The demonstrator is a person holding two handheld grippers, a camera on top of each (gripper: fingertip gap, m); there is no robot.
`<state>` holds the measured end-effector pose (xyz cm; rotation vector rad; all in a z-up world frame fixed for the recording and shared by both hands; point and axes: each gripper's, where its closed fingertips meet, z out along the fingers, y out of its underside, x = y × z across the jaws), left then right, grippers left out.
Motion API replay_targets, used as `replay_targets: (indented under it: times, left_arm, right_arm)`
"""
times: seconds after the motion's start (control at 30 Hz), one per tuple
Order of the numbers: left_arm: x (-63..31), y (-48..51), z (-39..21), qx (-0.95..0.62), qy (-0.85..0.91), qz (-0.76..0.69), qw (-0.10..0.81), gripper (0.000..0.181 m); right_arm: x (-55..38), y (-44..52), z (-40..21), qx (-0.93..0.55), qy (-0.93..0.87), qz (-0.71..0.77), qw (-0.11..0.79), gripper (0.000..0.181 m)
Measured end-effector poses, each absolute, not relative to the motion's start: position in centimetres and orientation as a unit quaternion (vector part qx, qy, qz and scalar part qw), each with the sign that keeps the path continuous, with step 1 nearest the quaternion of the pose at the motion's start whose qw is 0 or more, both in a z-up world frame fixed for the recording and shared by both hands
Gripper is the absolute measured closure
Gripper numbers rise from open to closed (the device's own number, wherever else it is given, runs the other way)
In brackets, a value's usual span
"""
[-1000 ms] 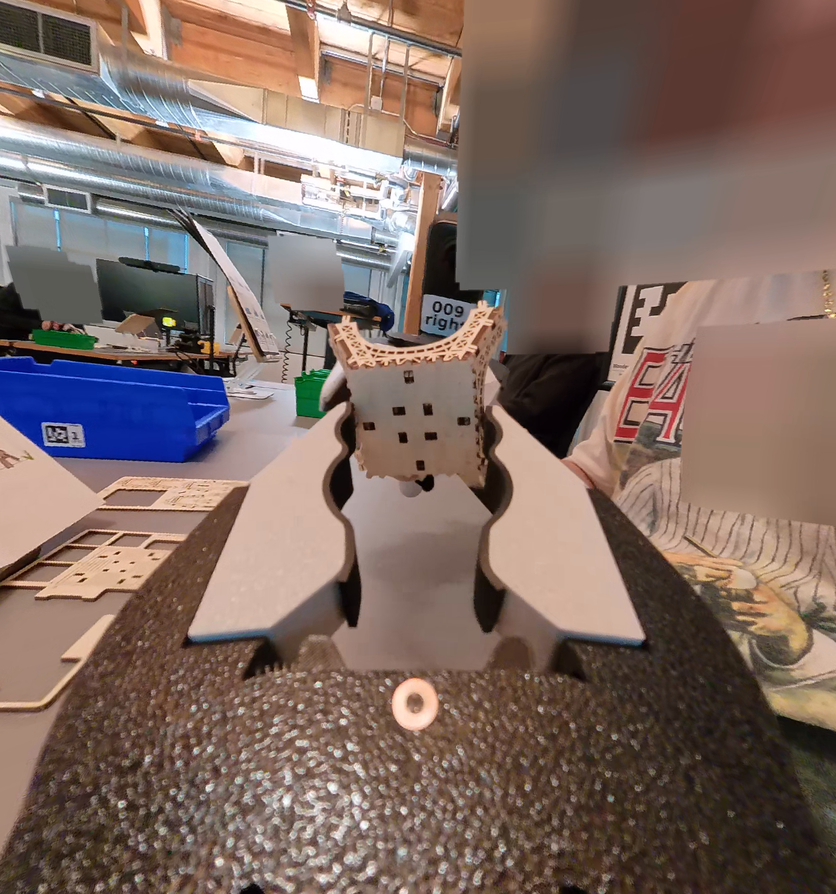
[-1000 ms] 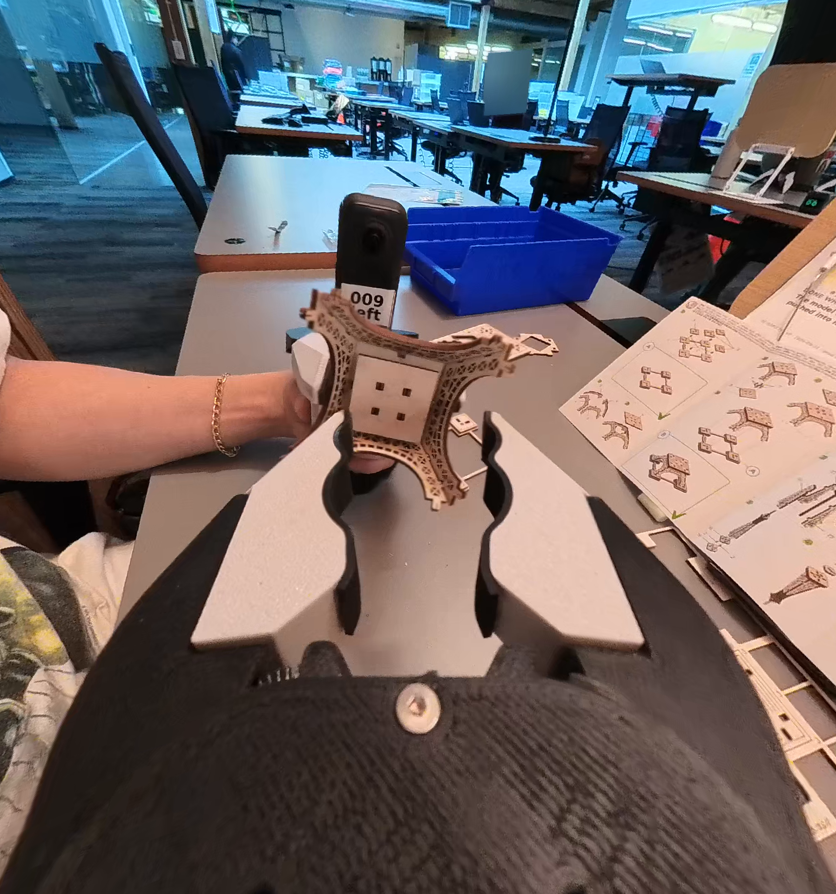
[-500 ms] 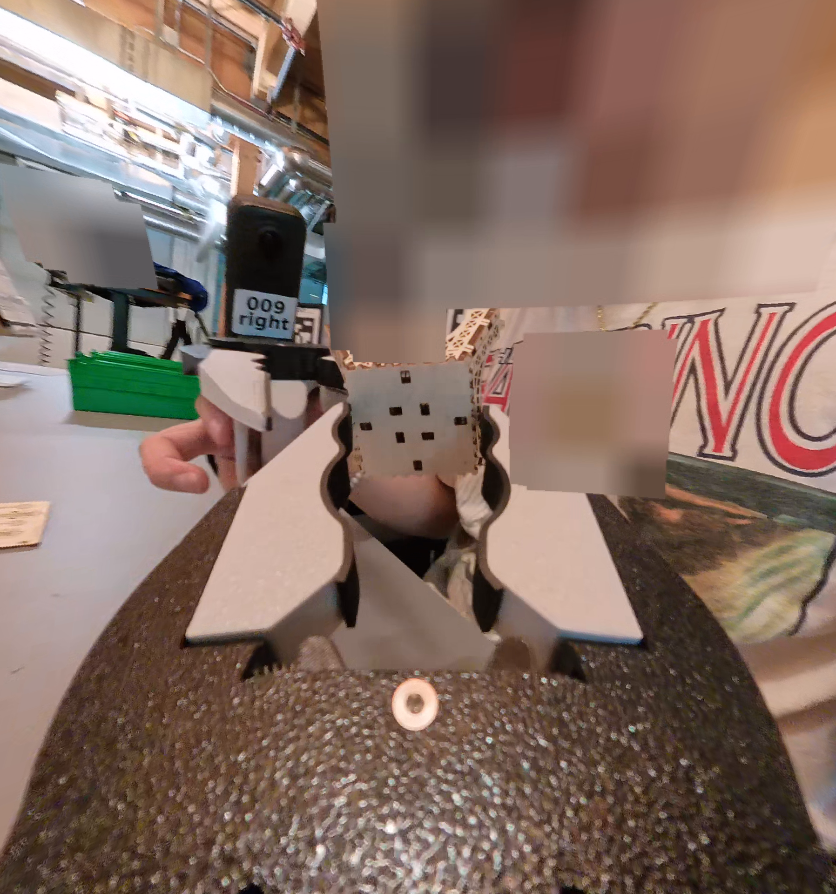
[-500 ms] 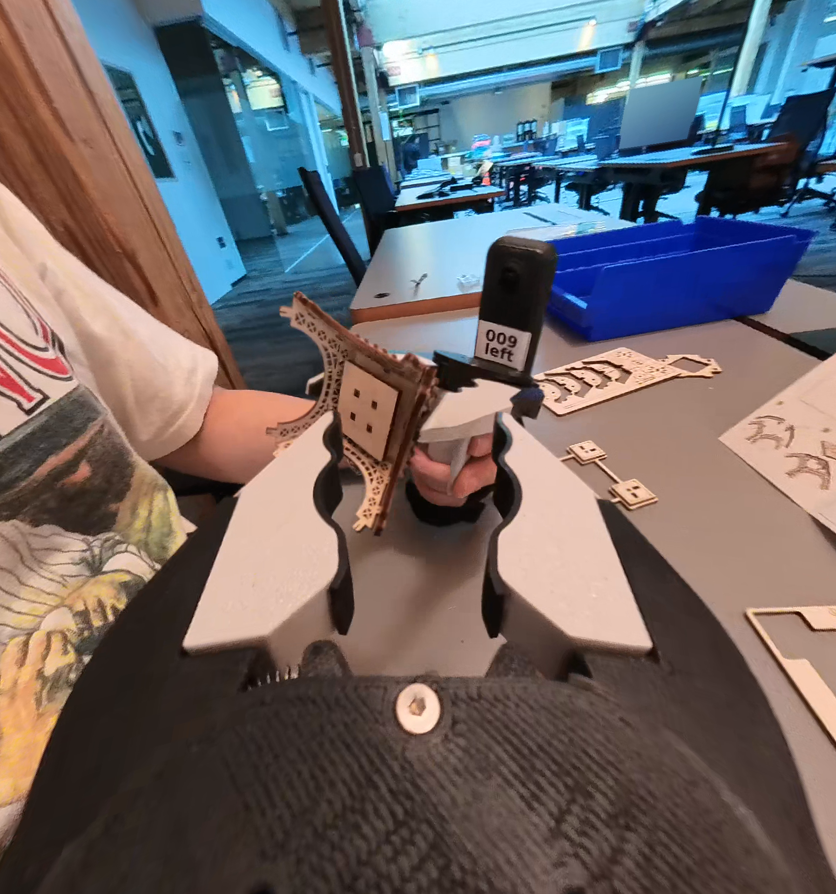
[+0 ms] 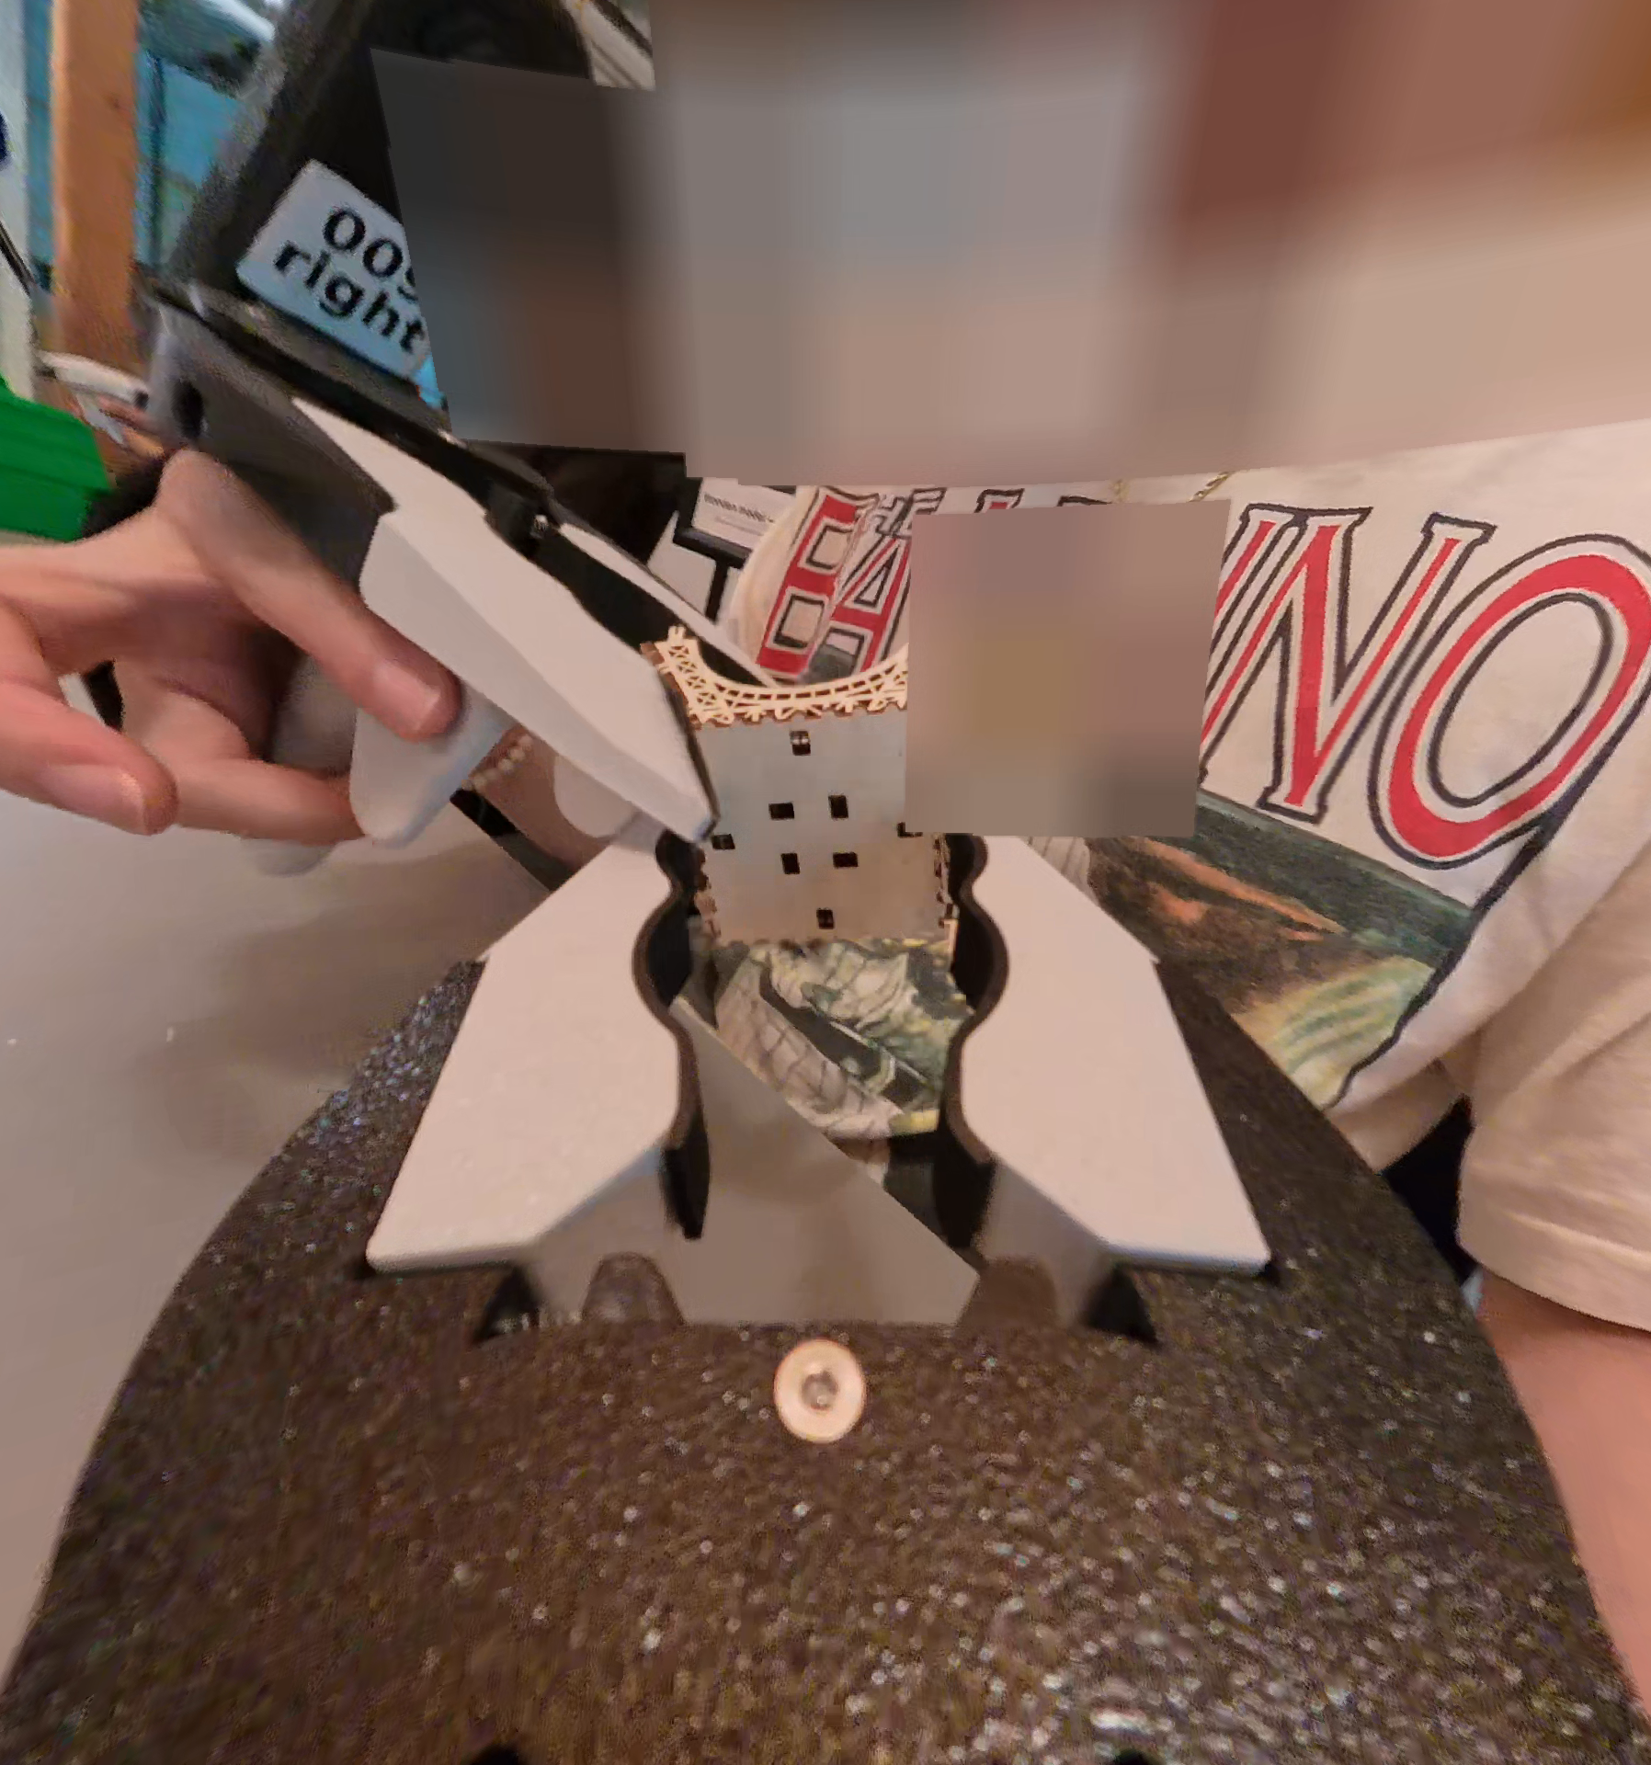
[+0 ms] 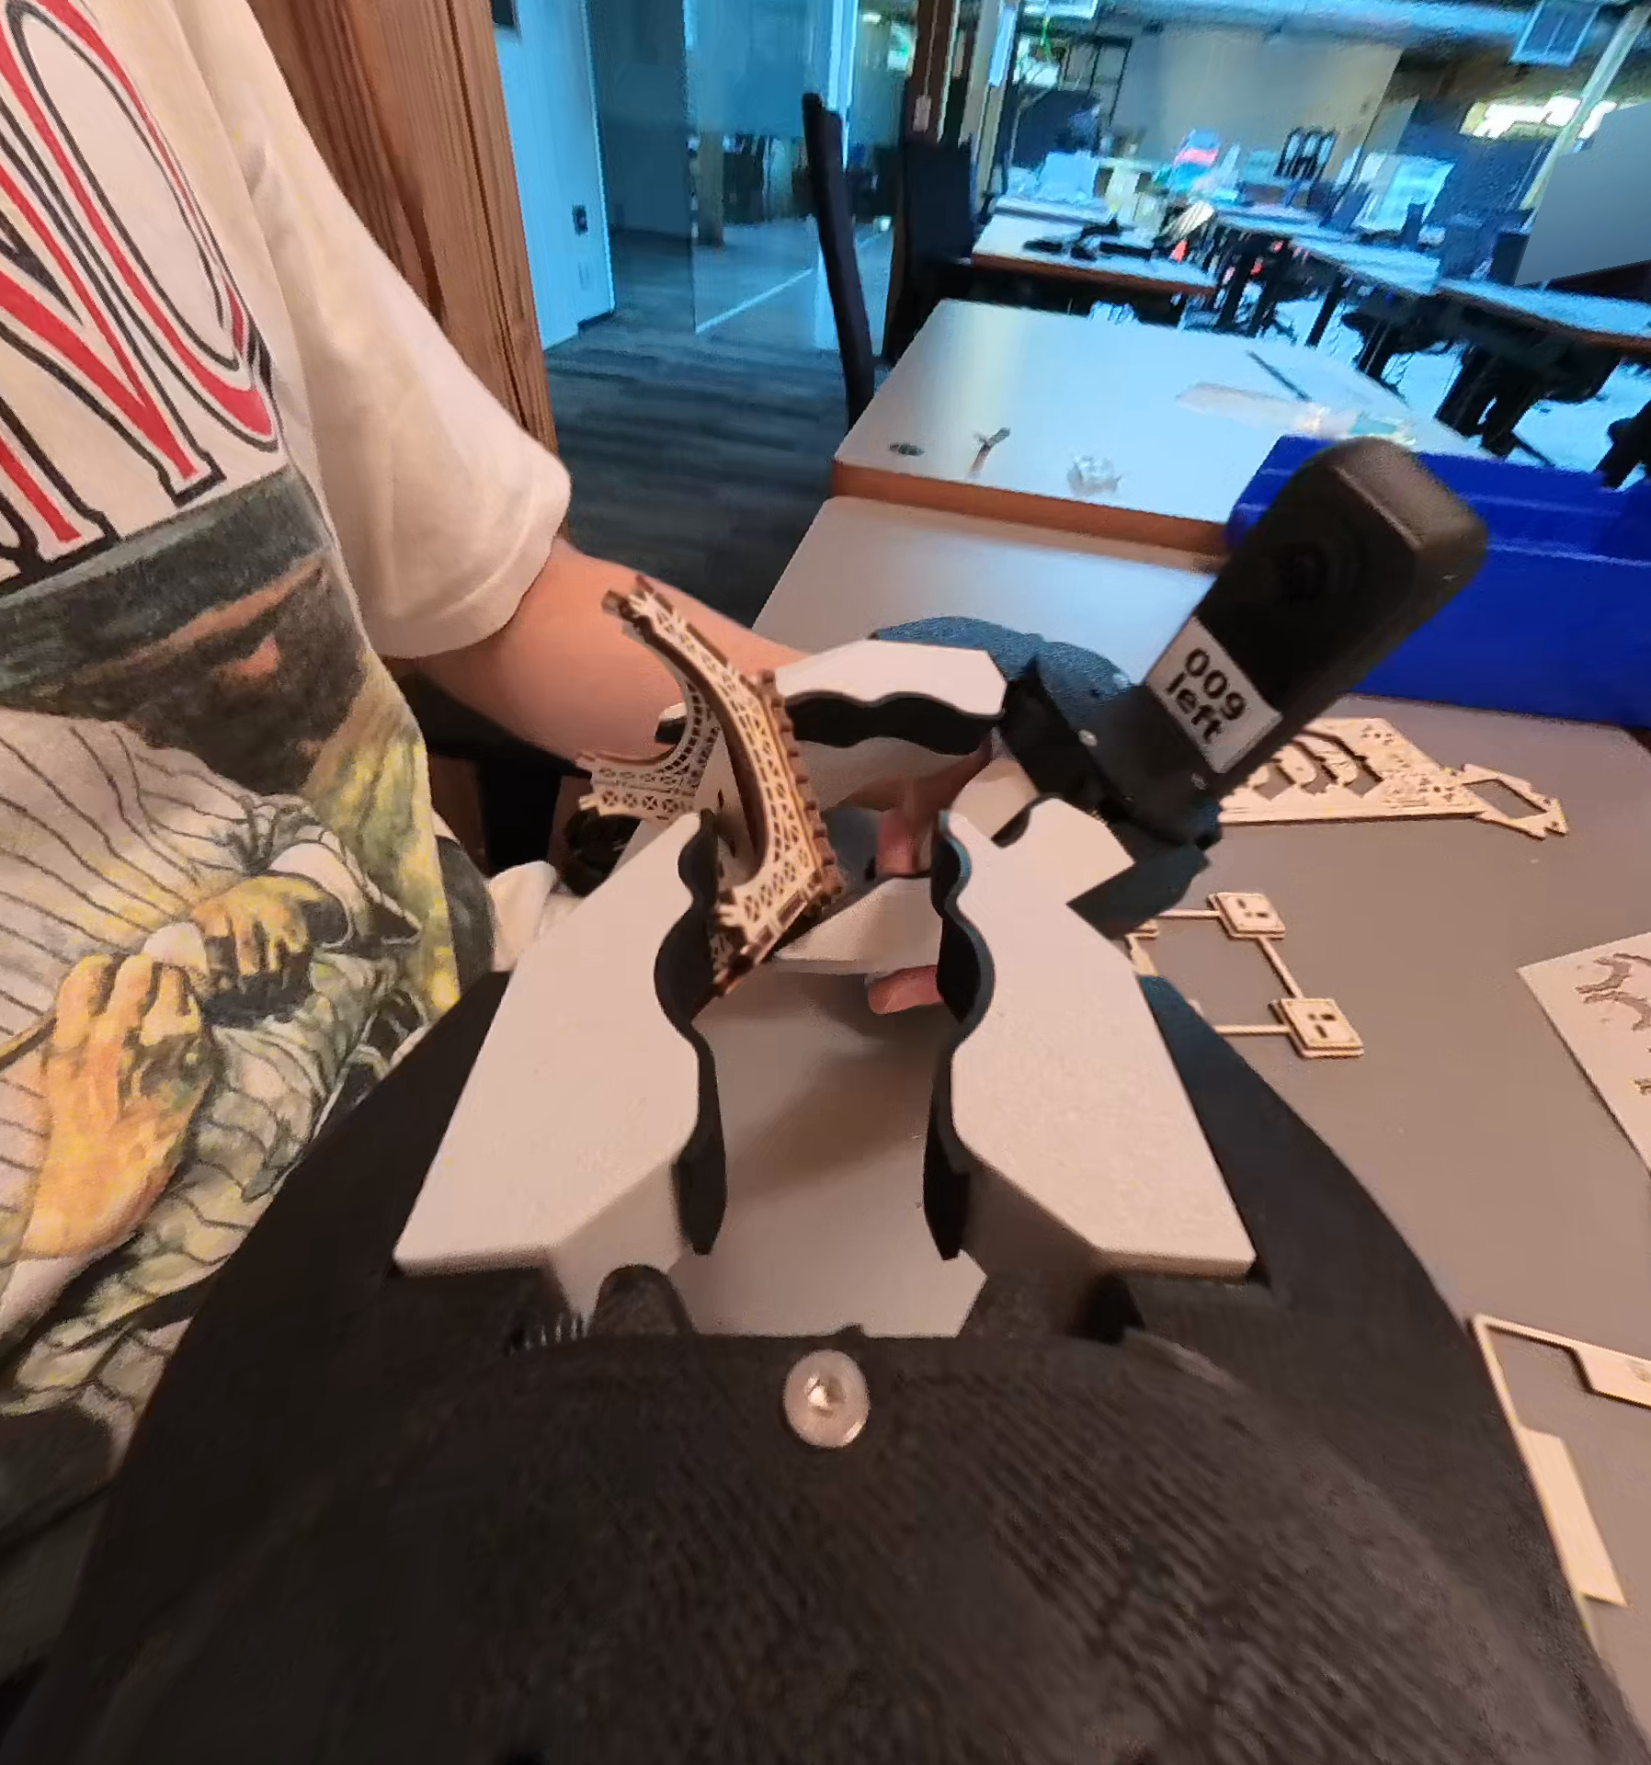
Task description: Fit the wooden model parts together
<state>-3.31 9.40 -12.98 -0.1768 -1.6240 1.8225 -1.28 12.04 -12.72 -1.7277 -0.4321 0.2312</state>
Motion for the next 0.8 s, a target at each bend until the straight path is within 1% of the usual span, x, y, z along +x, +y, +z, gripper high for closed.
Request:
replay_targets:
  times: [0.17,0.23,0.37,0.43,0.5,0.6,0.63,0.7,0.77,0.8]
  left_arm:
    - [-3.2,9.5,-12.9,-0.06,-0.621,0.675,0.392,0.131]
    - [-2.7,9.7,-12.7,-0.057,-0.615,0.675,0.403,0.131]
    - [-2.1,9.8,-12.4,-0.055,-0.609,0.676,0.41,0.131]
    - [-1.4,9.8,-11.9,-0.043,-0.604,0.689,0.399,0.128]
    - [0.6,9.6,-11.5,-0.004,-0.609,0.713,0.347,0.116]
    - [4.8,10.4,-10.9,0.079,-0.628,0.742,0.222,0.115]
    - [6.4,10.9,-10.7,0.116,-0.636,0.746,0.162,0.118]
    - [8.6,12.0,-10.7,0.164,-0.672,0.721,0.034,0.133]
    - [9.2,12.4,-11.2,0.173,-0.726,0.662,-0.074,0.137]
    - [9.1,12.4,-11.4,0.173,-0.746,0.633,-0.11,0.14]
  right_arm:
    - [-1.9,11.9,-13.1,-0.763,-0.191,0.124,0.605,0.153]
    - [-1.9,11.9,-13.4,-0.77,-0.19,0.128,0.596,0.163]
    - [-1.3,12.1,-13.2,-0.77,-0.179,0.119,0.601,0.164]
    - [-0.8,12.1,-12.7,-0.765,-0.168,0.11,0.612,0.164]
    - [0.3,11.9,-12.1,-0.762,-0.141,0.1,0.625,0.164]
    - [3.4,11.6,-11.7,-0.769,-0.061,0.067,0.633,0.164]
    - [4.7,11.5,-11.6,-0.77,-0.02,0.057,0.635,0.164]
    - [6.7,11.1,-12.2,-0.778,0.034,0.043,0.626,0.164]
    - [7.6,10.9,-12.5,-0.779,0.055,0.035,0.623,0.164]
    - [7.8,10.9,-12.5,-0.778,0.059,0.03,0.625,0.164]
